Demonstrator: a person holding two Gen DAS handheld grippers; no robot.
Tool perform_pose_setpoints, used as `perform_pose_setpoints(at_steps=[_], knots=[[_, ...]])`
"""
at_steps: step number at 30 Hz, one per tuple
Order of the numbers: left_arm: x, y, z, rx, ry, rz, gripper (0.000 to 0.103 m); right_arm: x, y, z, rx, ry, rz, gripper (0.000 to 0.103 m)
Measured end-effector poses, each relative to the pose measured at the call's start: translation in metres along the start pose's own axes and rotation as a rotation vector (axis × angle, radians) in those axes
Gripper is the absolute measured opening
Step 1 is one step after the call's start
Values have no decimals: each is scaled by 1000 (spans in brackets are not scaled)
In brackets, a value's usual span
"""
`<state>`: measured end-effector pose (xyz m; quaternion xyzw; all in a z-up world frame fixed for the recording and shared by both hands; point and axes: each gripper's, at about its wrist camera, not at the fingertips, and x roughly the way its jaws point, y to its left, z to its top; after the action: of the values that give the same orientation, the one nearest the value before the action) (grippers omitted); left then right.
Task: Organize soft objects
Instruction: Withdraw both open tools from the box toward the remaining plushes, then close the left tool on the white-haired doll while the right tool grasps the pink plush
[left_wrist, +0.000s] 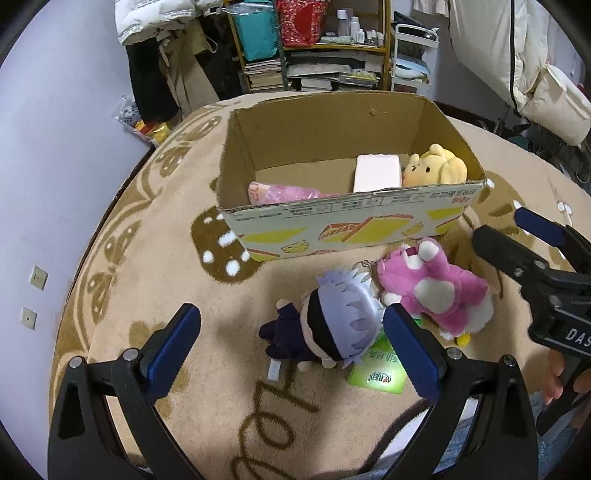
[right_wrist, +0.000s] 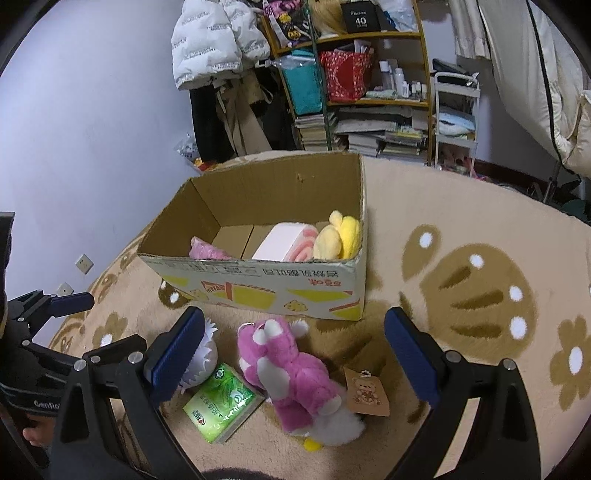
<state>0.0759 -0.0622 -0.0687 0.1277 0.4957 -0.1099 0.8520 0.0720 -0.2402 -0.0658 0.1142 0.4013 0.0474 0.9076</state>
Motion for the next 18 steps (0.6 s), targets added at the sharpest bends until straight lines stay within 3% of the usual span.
perform_pose_setpoints(at_steps=[18], knots=[[36, -28, 6, 106, 58, -31, 99, 41, 0, -1, 33, 106, 45, 102]])
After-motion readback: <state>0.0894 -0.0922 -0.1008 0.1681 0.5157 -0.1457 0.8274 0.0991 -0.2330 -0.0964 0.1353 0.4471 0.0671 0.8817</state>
